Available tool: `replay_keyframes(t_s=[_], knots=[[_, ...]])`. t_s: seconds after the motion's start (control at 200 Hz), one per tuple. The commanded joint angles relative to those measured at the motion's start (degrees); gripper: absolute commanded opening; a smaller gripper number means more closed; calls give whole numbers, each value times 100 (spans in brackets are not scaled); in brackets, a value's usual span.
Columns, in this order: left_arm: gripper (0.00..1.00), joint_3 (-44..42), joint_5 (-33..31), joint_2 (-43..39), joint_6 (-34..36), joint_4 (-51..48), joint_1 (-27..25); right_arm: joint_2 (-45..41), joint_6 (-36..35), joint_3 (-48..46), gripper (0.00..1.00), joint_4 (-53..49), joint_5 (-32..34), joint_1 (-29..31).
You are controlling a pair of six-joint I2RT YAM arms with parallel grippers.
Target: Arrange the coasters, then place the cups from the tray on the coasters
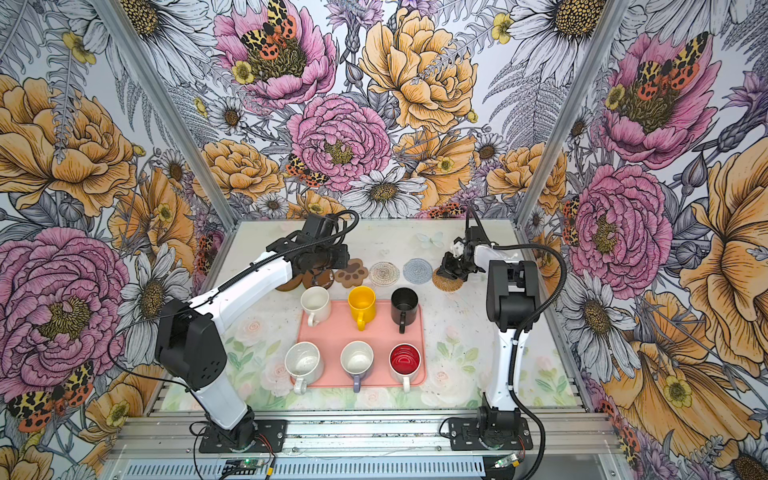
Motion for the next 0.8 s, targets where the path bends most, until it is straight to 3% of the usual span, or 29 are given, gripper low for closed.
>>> replay_keyframes(t_s=[0.0,0.305,0.796], knots=[[27,-61,-81,-219,-49,100,56,236,61,220,0,-16,7,62],[27,-50,-61,-236,-48,100,89,270,94,370,0,-17,-117,51],[27,-176,-89,-682,-72,315,-24,-1567,-94,-557,0,-52,59,-311]])
